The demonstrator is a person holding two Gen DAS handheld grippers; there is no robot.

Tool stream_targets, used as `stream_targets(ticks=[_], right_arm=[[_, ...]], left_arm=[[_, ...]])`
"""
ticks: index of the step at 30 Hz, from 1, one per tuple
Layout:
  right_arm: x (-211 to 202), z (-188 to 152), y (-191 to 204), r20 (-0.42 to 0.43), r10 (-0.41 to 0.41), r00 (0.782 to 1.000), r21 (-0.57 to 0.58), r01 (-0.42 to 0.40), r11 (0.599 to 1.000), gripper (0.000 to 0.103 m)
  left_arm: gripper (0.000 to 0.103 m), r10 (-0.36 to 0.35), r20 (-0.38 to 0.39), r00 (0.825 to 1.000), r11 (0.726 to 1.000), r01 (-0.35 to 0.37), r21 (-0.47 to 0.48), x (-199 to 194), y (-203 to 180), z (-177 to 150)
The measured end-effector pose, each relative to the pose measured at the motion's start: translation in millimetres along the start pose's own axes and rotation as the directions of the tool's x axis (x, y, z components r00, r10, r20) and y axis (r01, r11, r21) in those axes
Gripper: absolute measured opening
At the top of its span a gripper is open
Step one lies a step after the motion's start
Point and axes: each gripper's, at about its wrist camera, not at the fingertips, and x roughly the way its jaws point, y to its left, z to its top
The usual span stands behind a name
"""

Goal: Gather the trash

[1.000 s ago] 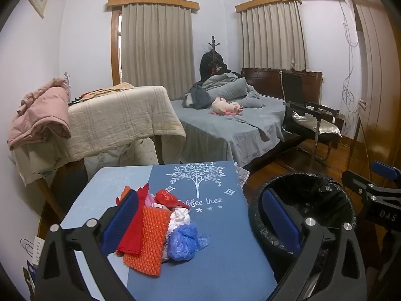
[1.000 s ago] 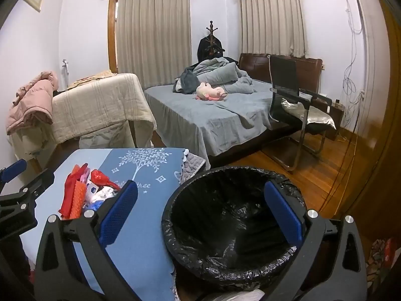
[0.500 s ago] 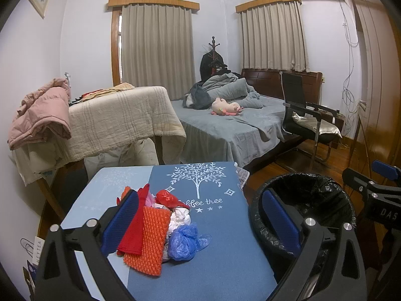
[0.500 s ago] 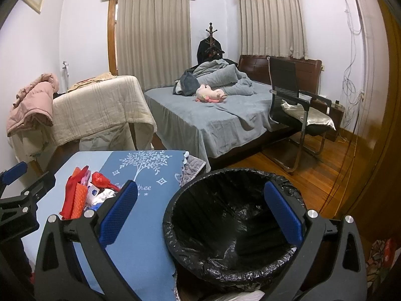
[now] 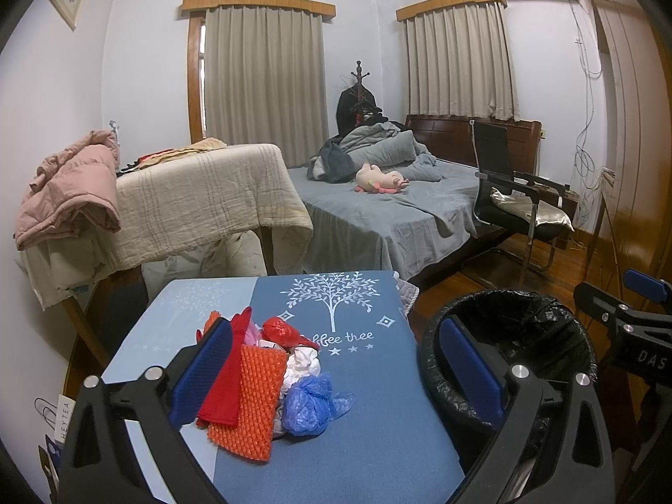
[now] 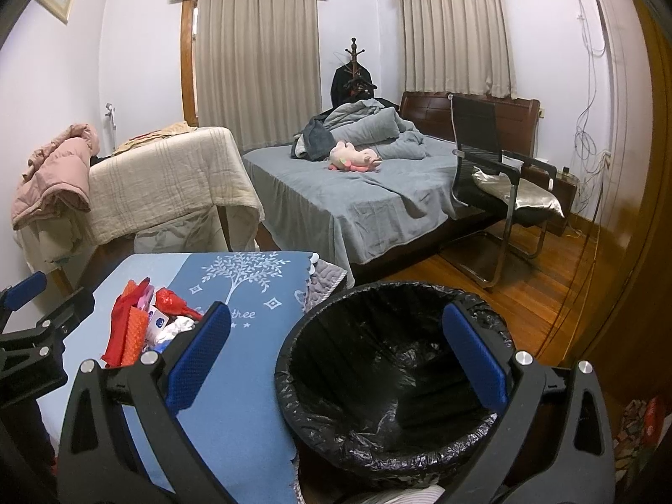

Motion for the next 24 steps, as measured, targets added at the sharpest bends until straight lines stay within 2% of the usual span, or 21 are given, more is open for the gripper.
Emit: stream_targets(ticks=[24], right_arm=[[1.7, 0.0, 3.3, -0.001, 0.001, 1.000, 0.003, -0.001, 1.000, 0.098]], left_arm=[[0.097, -0.001, -0.001, 1.000, 1.000, 0.001, -0.001, 0.2, 0.2, 0.0]])
